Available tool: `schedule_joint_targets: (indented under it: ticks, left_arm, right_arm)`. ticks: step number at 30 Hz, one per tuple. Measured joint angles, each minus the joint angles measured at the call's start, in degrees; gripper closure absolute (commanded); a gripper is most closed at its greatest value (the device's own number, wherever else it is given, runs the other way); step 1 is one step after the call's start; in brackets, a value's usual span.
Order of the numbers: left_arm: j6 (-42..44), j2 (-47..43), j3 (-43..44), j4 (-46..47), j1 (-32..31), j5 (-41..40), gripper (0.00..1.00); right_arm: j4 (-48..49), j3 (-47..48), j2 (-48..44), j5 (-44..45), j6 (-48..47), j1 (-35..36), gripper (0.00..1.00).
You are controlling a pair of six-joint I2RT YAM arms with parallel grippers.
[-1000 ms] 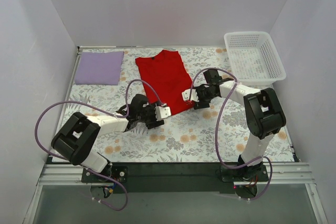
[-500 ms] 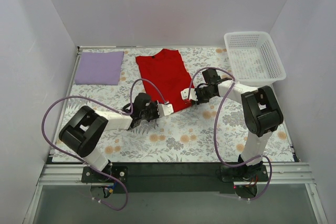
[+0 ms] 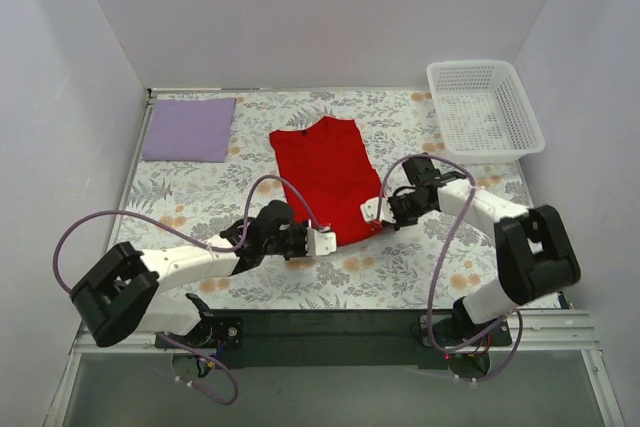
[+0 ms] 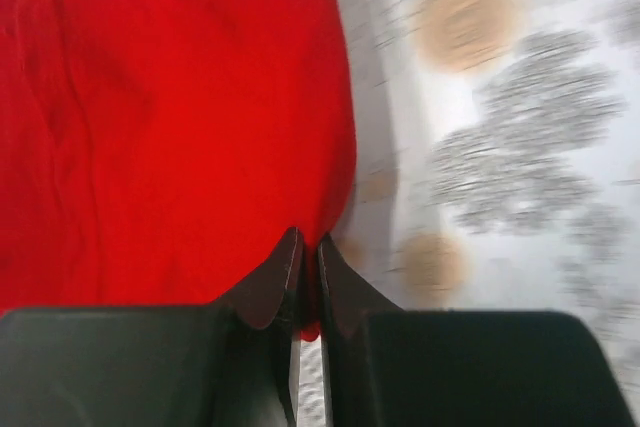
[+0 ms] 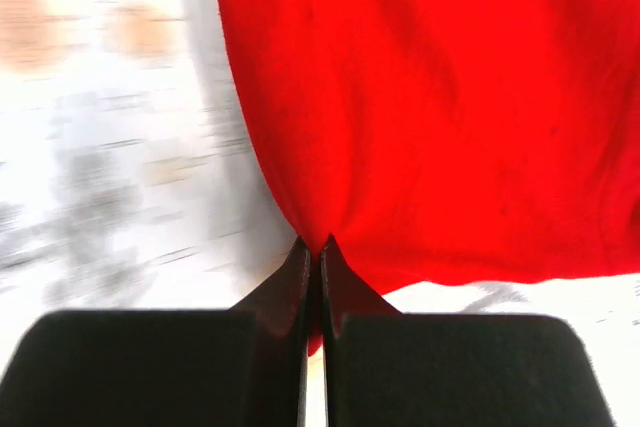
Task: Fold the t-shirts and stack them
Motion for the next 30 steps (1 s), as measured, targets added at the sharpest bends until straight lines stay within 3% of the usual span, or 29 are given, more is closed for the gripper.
schedule_joint_targets:
  ticks: [9, 12, 16, 19, 23, 27, 30]
  left_arm:
    - [-10.84, -14.62, -1.42, -13.92, -18.12, 0.81, 1.00]
    - [-13.53, -15.78, -1.44, -14.93, -19.37, 0.04, 1.00]
    - [-14.71, -15.80, -1.44, -14.53, -18.97, -3.58, 1.00]
    - [-14.58, -15.82, -1.36, -12.70, -15.23, -4.48, 1.00]
    - [-14.36, -14.75, -0.17, -7.02, -1.09, -2.19, 1.00]
    - [-14.62, -6.12, 6.29, 0.44, 12.83, 1.53, 1.00]
    - [-14.60, 2.36, 11.26, 6.12, 17.99, 2.67, 1.00]
  right_arm:
    - [-14.95, -14.45, -30.29, -3.76, -1.53, 0.11, 0.99]
    - [-16.26, -14.23, -32.39, -4.87, -0.13, 0.13, 0.99]
    - [-17.35, -8.70, -26.01, -5.46, 3.72, 0.15, 0.99]
    - [-16.33, 0.17, -18.67, -6.10, 7.61, 0.17, 0.99]
    - [-15.10, 15.80, -7.61, -6.69, 13.20, 0.31, 0.99]
    - [-11.45, 33.42, 5.99, -6.60, 19.23, 0.37, 0.99]
    - [-8.39, 43.28, 15.91, -6.25, 23.96, 0.37, 0.99]
